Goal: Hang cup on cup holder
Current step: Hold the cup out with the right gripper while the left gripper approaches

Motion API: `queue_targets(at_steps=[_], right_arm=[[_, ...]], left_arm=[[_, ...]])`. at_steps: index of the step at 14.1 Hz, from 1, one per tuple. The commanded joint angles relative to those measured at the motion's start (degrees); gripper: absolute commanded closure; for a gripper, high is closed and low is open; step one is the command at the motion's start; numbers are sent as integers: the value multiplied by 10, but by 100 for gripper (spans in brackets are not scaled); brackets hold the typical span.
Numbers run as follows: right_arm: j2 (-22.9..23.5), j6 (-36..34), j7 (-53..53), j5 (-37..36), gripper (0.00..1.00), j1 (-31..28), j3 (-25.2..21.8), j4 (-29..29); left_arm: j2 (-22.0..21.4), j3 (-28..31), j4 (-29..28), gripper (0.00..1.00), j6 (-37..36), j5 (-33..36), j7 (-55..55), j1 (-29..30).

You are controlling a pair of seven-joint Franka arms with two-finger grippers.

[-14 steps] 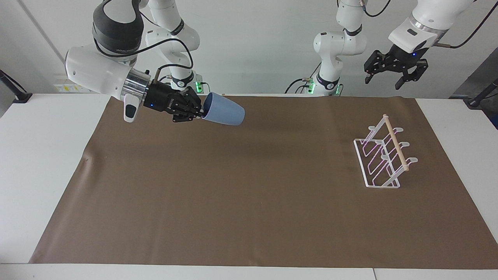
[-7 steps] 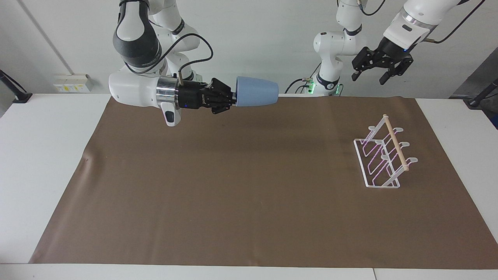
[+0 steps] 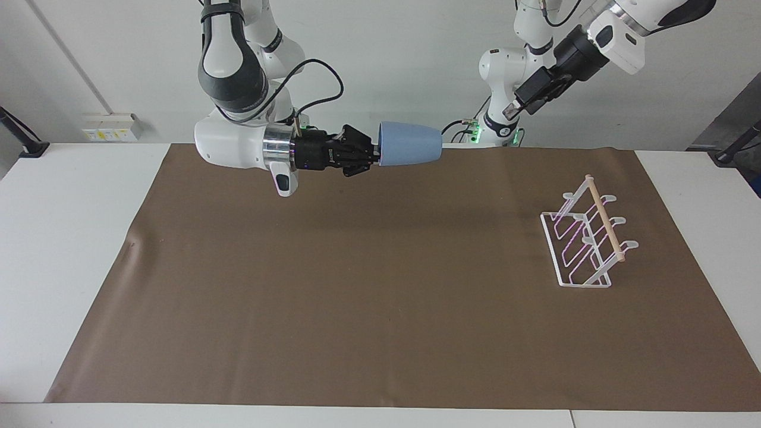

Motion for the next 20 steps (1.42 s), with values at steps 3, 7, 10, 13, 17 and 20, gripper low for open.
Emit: queue_targets(at_steps=[3, 7, 10, 13, 17, 20], right_arm=[[-14, 37, -23, 58, 100, 34, 2, -22], [-14, 54, -31, 63, 100, 43, 2, -23], [-14, 55, -35, 63, 100, 43, 2, -23], [-14, 55, -38, 63, 100, 43, 2, -23], [-14, 49, -42, 63, 100, 43, 2, -25], [-15, 48, -42, 63, 100, 43, 2, -25]], left_arm=[[15, -53, 13, 0, 113, -30, -324, -6], [22, -67, 3, 0, 129, -29, -459, -35], [29, -66, -5, 0, 191, -23, -535, -41], [29, -66, -23, 0, 228, -19, -571, -43], [24, -66, -55, 0, 255, -18, -586, -44], [29, -66, -63, 0, 265, -9, -585, -58]])
